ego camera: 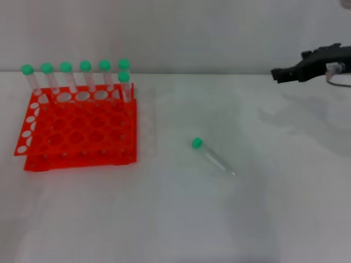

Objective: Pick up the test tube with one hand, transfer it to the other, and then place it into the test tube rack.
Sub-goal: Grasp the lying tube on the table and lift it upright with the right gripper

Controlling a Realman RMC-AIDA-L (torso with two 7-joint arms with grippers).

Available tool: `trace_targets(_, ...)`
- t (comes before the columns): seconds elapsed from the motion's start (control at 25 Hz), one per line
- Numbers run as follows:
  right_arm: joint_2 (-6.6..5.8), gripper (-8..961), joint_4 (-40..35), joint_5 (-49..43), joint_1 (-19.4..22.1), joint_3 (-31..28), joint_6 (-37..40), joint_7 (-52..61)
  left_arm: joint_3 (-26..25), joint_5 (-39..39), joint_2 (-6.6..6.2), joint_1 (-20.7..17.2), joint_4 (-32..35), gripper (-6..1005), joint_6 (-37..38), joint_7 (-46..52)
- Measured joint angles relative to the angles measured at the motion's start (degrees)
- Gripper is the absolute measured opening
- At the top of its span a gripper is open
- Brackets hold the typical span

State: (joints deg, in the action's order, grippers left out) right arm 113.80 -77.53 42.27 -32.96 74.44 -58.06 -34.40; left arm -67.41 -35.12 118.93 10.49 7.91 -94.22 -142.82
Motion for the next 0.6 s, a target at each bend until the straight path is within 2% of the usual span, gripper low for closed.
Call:
trace_targets(0.04,1.06,856,-2.63,-5.07,-0.87,0.31,-2.61,3.98,0.0,0.05,0.0,0.01,-0.01,861,0.0,0.0)
trace_targets(0.12,1.95,854,-7.32,-13.36,-2.79,3.62,-7.96,12.25,0.0,0.13,0.0,0.03,-0.13,861,0.01,0.0)
trace_targets(0.24,1.53,850,-9.92,-17.51,-6.58,9.85,-14.93,21.58,-0.24,0.04,0.05,0.02,-0.59,861,0.4,0.0)
trace_targets(0.36,2.04,847,-8.28,-19.28,-11.49,16.56,-20.63,28.66,-0.36,0.04,0.1,-0.07,-1.37,861,0.61,0.0)
trace_targets(0.48,2.14,843,-5.93,-19.05,-15.45,24.16,-21.54,34.86,0.01,0.66,0.09,-0.15,-1.94,861,0.8,-0.09)
trace_targets(0.6,2.3,840,-1.79,-18.01,-18.78,29.01,-21.32,38.75,0.01,0.89,0.1,-0.19,-2.13,861,0.89,-0.58)
